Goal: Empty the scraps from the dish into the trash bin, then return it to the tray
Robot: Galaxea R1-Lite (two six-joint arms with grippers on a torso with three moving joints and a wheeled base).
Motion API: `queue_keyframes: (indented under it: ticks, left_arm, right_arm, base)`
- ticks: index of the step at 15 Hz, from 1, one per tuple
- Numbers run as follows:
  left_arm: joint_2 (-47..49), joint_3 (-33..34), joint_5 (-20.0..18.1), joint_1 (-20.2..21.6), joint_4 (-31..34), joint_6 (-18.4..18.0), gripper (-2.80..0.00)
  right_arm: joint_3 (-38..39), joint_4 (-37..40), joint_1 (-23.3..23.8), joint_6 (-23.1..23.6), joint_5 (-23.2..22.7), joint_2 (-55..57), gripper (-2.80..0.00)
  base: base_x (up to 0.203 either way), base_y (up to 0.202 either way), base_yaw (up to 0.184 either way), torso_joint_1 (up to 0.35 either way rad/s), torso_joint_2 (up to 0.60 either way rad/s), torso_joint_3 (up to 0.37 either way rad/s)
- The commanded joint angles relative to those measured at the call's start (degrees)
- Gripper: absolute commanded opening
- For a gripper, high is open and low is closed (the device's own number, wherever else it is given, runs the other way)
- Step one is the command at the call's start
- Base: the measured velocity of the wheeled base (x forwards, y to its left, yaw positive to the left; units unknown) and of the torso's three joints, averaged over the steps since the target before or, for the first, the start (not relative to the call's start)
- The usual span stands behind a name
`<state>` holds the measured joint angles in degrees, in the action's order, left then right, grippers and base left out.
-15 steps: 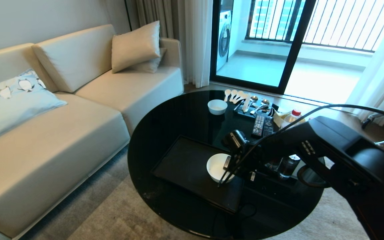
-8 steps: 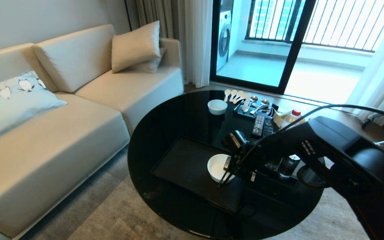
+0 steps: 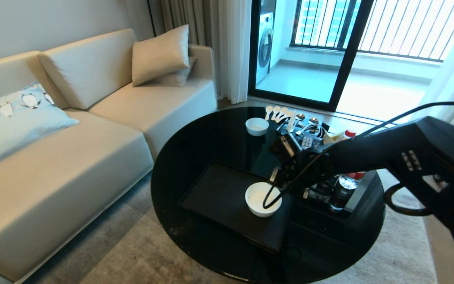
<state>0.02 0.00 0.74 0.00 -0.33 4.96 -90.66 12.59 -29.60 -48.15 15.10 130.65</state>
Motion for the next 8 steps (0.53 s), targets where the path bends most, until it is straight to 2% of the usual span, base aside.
queue_keyframes:
  ticks: [1, 3, 4, 5, 8]
  left_arm:
    - [-0.02, 0.00, 0.05, 0.00, -0.02, 0.05, -2.80]
    - [-0.02, 0.00, 0.05, 0.00, -0.02, 0.05, -2.80]
    - [-0.02, 0.00, 0.05, 0.00, -0.02, 0.05, -2.80]
    - [-0.02, 0.00, 0.05, 0.00, -0.02, 0.05, -2.80]
    - [-0.02, 0.00, 0.05, 0.00, -0.02, 0.05, -2.80]
  right_arm:
    - [2.14, 1.84, -0.09, 1.43, 2.35, -8.84, 0.00]
    - [5.67, 2.26, -0.10, 3.33, 3.41, -15.09, 0.00]
    - [8.02, 2.23, -0.10, 4.45, 3.72, -18.43, -0.44]
    - [10.59, 2.22, -0.11, 5.88, 3.93, -21.66, -2.80]
    - [18.42, 1.13, -0.08, 11.86, 4.23, -32.26, -2.80]
  base:
    - [0.000, 0.000, 0.000, 0.000, 0.00, 0.000]
    - [0.000, 0.000, 0.000, 0.000, 0.00, 0.000]
    - [0.000, 0.000, 0.000, 0.000, 0.00, 0.000]
    - [0.000, 0.000, 0.000, 0.000, 0.00, 0.000]
    - [0.000, 0.000, 0.000, 0.000, 0.00, 0.000]
